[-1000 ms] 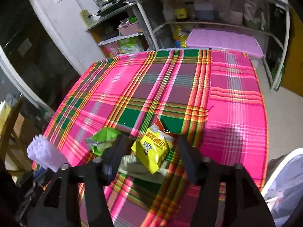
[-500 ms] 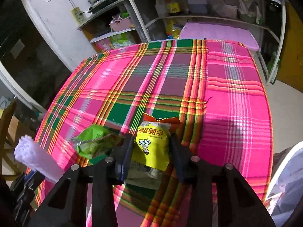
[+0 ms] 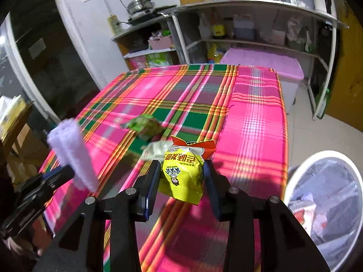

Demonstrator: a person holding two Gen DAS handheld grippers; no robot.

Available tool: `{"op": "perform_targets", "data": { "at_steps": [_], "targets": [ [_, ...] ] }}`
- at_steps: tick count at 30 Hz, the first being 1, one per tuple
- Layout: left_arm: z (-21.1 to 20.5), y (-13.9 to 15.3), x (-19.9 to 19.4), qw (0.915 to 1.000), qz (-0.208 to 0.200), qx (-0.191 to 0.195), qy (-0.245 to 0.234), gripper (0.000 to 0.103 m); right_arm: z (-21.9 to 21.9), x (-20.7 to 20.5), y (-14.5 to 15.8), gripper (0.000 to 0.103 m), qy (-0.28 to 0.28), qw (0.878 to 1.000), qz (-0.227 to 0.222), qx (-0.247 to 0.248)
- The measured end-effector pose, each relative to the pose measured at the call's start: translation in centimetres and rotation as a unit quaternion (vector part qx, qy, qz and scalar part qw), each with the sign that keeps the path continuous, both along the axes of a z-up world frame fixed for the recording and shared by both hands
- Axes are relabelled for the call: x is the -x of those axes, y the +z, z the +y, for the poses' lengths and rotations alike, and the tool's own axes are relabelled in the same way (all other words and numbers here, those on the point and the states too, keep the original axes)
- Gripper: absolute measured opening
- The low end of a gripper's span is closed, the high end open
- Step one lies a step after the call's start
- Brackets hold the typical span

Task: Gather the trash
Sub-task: 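Carry the foam sleeve and yellow bag over the bin with both tools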

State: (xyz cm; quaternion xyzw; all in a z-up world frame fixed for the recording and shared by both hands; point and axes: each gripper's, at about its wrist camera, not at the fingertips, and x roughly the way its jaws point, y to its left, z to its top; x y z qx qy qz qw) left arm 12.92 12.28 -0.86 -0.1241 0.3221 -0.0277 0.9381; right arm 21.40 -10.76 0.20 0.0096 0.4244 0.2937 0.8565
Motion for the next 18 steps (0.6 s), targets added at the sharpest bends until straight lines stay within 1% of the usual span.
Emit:
{"op": "perform_targets", "data": {
  "at_steps": [4,14,18],
  "targets": [
    [-2.3,0.7,1.3,0.9999,-0.005,0.0,-0.016,0.01,-1.2,3.2,1.3,0.04,0.007,1.0,-0.027,0.0],
    [-7.7,2.3,4.2,0.9981,-0.014,-0.008,-0.06,0.01,-5.3,8.3,3.1,0.04,-0.007,0.998,-0.055,-0.01],
    [-9.6,2.9,4.9,0.997,-0.019,-0.012,-0.074,0.01,-7.0,9.5,3.5,0.04,-0.021,0.998,-0.061,-0.014]
  ]
}}
